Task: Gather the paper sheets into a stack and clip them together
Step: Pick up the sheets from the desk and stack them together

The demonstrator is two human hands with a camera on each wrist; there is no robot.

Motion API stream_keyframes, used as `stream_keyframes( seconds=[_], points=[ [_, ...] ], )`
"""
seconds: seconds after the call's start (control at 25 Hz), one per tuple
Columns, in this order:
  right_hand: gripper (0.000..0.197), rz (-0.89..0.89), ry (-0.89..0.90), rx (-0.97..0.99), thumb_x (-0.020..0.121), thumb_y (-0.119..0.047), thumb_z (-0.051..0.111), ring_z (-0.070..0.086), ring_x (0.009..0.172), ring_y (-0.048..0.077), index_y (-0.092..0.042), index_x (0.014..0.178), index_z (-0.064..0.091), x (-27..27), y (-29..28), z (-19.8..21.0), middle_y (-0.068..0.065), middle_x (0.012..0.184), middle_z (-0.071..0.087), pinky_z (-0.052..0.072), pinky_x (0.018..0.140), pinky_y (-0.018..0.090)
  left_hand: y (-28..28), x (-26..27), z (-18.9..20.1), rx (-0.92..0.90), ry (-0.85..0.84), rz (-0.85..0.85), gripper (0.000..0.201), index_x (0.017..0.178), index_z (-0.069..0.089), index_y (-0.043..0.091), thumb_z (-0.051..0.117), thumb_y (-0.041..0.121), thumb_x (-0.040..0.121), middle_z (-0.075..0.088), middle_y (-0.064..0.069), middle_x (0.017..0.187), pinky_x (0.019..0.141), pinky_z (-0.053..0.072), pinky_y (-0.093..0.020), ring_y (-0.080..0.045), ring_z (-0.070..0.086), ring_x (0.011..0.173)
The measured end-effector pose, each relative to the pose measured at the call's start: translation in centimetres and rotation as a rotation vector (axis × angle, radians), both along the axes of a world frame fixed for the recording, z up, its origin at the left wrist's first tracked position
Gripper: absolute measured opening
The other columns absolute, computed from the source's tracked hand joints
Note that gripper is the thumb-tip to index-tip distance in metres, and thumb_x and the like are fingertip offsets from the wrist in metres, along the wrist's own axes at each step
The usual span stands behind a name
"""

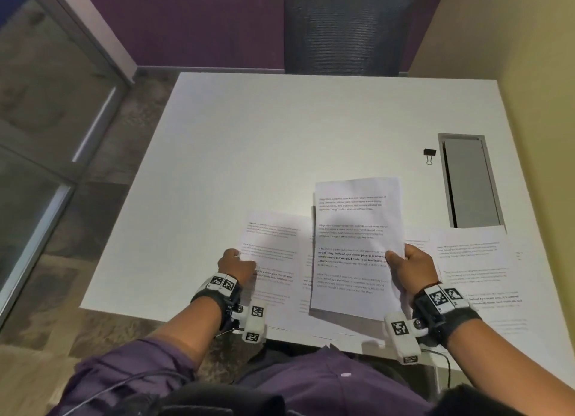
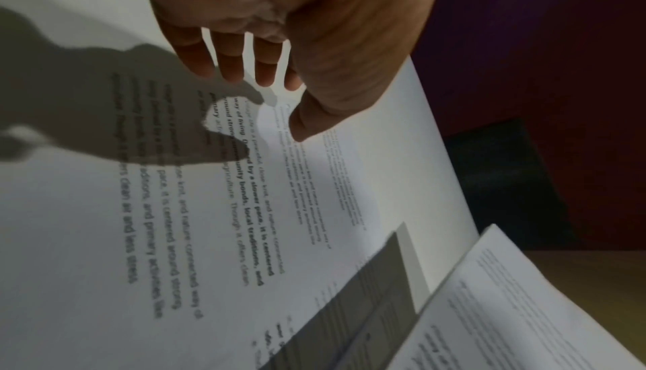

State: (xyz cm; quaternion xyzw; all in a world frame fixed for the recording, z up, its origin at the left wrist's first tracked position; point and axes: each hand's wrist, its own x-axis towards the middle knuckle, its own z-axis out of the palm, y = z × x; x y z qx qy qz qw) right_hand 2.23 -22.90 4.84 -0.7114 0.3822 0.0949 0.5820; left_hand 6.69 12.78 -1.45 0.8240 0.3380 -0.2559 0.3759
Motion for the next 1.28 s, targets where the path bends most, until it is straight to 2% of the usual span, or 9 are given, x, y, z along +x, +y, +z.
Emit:
stream_keyframes(
  seconds=[0.16,0.32,0.56,0.72,0.88,0.96,1.04,1.16,1.28],
  points=[
    [0.012,-0.045,0.038,-0.003,0.092,-0.008,0.066,0.069,0.085,0.025,-0.018,0.088,0.070,-0.7,1.3,-1.1,-0.001,0.088,0.074,0.053,0.083,0.036,1.2,0.5,-1.9,0.084,0.076,-0.091,0.082,0.144,0.038,0.010,0.074,0.039,0.077,0.045,-0.016,0.142,0.090,0.047,-0.038,-0.036,0.053,0.125],
    [0.010,-0.060,0.072,-0.054,0.091,-0.011,0.067,0.069,0.086,0.029,-0.013,0.099,0.072,-1.3,3.0,-2.1,0.004,0.090,0.075,0.057,0.089,0.045,1.8,0.5,-3.1,0.207,0.118,-0.174,0.094,0.142,0.034,0.013,0.073,0.057,0.068,0.036,-0.015,0.139,0.098,0.048,-0.048,-0.039,0.044,0.127],
    [0.012,-0.114,0.041,-0.070,0.090,-0.012,0.067,0.071,0.094,0.032,-0.022,0.093,0.072,-2.4,5.3,-2.1,0.007,0.098,0.077,0.056,0.093,0.051,1.9,0.9,-4.5,0.218,0.015,-0.211,0.093,0.138,0.030,0.018,0.083,0.037,0.064,0.034,-0.012,0.134,0.097,0.051,-0.052,-0.039,0.049,0.121],
    [0.013,-0.164,0.008,-0.065,0.091,-0.009,0.066,0.072,0.093,0.032,-0.021,0.095,0.072,-3.3,6.2,-1.5,0.007,0.098,0.077,0.056,0.093,0.050,2.6,2.0,-4.4,0.065,0.045,-0.172,0.081,0.130,0.030,0.020,0.080,0.019,0.067,0.043,-0.006,0.119,0.074,0.055,-0.039,-0.032,0.059,0.098],
    [0.015,-0.192,-0.001,-0.051,0.090,-0.010,0.067,0.072,0.094,0.031,-0.024,0.087,0.072,-3.7,5.9,-1.8,0.004,0.096,0.078,0.056,0.094,0.050,3.6,3.0,-4.6,0.090,0.075,-0.312,0.041,0.105,0.048,0.018,0.068,0.020,0.070,0.065,-0.004,0.097,0.071,0.058,-0.035,-0.024,0.065,0.078],
    [0.016,-0.206,0.005,-0.023,0.090,-0.009,0.067,0.072,0.094,0.031,-0.024,0.086,0.071,-3.8,5.5,-2.0,0.004,0.095,0.077,0.056,0.094,0.047,3.7,3.1,-4.0,0.119,0.048,-0.381,0.014,0.086,0.057,0.017,0.065,0.021,0.075,0.068,-0.003,0.088,0.063,0.051,-0.027,-0.022,0.063,0.071],
    [0.016,-0.204,-0.002,-0.003,0.090,-0.008,0.067,0.072,0.093,0.031,-0.023,0.086,0.071,-3.8,4.9,-2.3,0.005,0.095,0.077,0.056,0.093,0.046,3.3,2.9,-3.1,0.064,-0.028,-0.372,0.015,0.076,0.050,0.019,0.062,0.020,0.084,0.062,-0.001,0.079,0.058,0.043,-0.026,-0.021,0.057,0.067],
    [0.013,-0.188,-0.009,0.036,0.090,-0.008,0.067,0.071,0.084,0.030,-0.020,0.089,0.072,-3.0,3.4,-2.4,0.008,0.091,0.077,0.058,0.087,0.048,2.9,3.1,-0.2,-0.049,-0.185,-0.347,0.003,0.091,0.055,0.018,0.056,0.015,0.093,0.065,-0.003,0.090,0.069,0.048,-0.030,-0.023,0.062,0.080],
    [0.012,-0.219,-0.010,0.112,0.091,-0.004,0.064,0.058,0.067,0.024,-0.012,0.092,0.072,-2.3,1.8,-1.8,0.012,0.079,0.074,0.052,0.066,0.037,2.6,3.7,4.7,-0.073,-0.339,-0.325,0.008,0.101,0.061,0.018,0.054,0.015,0.096,0.070,-0.003,0.096,0.073,0.049,-0.032,-0.026,0.066,0.085]
  ],
)
